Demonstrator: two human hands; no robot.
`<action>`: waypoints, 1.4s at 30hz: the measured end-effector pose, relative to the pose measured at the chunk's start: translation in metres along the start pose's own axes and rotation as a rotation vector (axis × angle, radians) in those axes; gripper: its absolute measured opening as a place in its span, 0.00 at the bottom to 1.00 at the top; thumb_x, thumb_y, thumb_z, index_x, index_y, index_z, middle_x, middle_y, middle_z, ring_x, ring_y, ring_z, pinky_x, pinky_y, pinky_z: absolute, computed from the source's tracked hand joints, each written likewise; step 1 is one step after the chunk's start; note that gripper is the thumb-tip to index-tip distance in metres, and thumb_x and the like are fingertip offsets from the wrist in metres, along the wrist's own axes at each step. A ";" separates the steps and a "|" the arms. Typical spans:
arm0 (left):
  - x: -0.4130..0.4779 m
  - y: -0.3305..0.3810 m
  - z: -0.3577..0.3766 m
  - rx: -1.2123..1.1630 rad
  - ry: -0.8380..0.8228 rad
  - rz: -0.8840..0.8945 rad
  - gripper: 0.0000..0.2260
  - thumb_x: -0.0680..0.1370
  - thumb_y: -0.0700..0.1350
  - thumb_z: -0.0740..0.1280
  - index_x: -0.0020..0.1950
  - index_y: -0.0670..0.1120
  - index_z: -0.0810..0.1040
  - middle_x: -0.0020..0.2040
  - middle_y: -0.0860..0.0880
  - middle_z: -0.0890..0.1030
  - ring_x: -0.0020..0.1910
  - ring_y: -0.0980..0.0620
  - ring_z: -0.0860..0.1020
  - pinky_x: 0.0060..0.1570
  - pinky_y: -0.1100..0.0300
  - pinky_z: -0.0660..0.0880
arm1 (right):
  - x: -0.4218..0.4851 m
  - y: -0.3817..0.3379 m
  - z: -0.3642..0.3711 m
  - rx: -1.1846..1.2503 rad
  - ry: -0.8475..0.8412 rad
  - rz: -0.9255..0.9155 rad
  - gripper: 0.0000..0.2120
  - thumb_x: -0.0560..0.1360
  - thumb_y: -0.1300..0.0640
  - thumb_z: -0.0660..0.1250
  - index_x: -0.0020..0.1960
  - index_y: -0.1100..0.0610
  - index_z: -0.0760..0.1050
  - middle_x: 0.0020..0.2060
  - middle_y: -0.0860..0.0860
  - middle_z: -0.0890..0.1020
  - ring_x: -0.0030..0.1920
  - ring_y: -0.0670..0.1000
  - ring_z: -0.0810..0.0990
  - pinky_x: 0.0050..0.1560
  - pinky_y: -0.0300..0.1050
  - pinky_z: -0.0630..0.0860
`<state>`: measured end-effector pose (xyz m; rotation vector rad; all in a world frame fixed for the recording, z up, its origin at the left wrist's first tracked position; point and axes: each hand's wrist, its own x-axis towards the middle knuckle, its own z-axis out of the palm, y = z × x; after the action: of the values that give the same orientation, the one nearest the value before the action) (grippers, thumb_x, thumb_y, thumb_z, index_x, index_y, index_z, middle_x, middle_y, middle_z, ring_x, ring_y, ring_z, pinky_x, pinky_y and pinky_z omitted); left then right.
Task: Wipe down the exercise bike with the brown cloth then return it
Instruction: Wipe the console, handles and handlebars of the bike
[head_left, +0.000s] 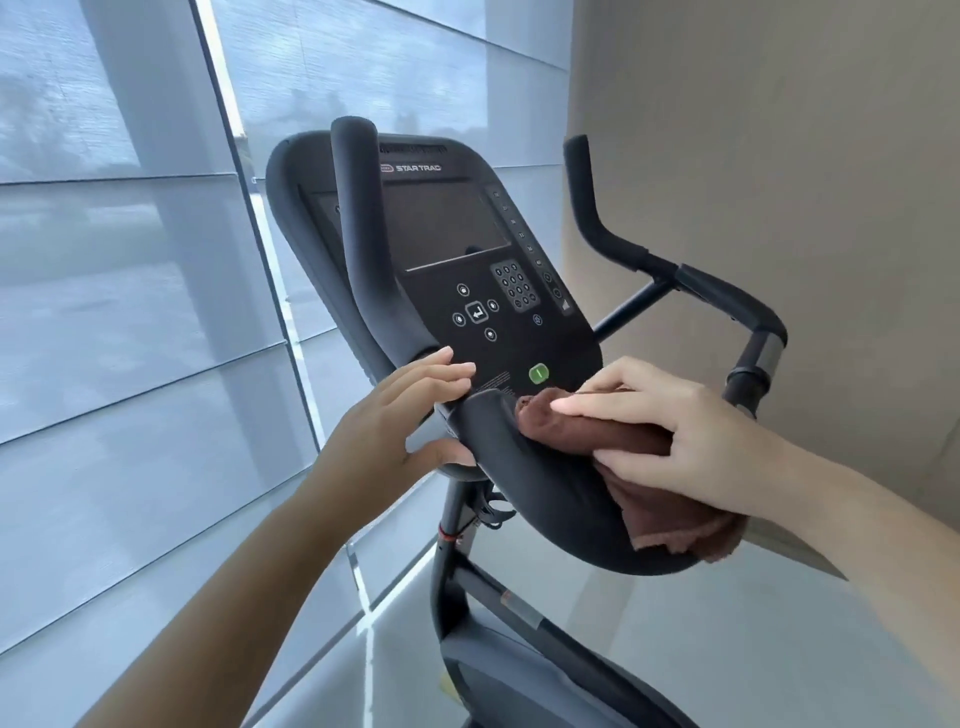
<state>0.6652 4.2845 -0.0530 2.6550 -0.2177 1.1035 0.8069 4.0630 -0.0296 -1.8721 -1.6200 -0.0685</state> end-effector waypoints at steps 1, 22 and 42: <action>0.001 0.000 0.000 0.012 0.001 -0.003 0.19 0.69 0.50 0.70 0.55 0.39 0.76 0.61 0.50 0.74 0.65 0.48 0.69 0.60 0.51 0.69 | -0.007 0.004 -0.005 0.006 -0.017 -0.022 0.22 0.68 0.55 0.66 0.59 0.37 0.73 0.53 0.42 0.75 0.57 0.42 0.74 0.60 0.31 0.66; 0.004 -0.013 0.006 -0.037 0.080 0.048 0.18 0.68 0.58 0.66 0.52 0.49 0.72 0.56 0.54 0.76 0.62 0.53 0.71 0.63 0.38 0.63 | -0.017 -0.014 -0.018 0.017 0.149 0.104 0.23 0.68 0.59 0.73 0.56 0.37 0.76 0.51 0.40 0.77 0.56 0.41 0.75 0.57 0.26 0.65; 0.016 0.089 0.000 0.264 -0.095 -0.100 0.36 0.63 0.65 0.66 0.64 0.43 0.72 0.62 0.48 0.75 0.62 0.49 0.70 0.64 0.47 0.63 | -0.047 0.016 -0.031 0.001 0.339 -0.031 0.19 0.69 0.61 0.72 0.58 0.50 0.77 0.54 0.50 0.76 0.55 0.43 0.75 0.60 0.33 0.69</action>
<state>0.6559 4.1983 -0.0259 2.9163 0.0467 1.0395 0.8221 4.0062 -0.0332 -1.7250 -1.4135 -0.3774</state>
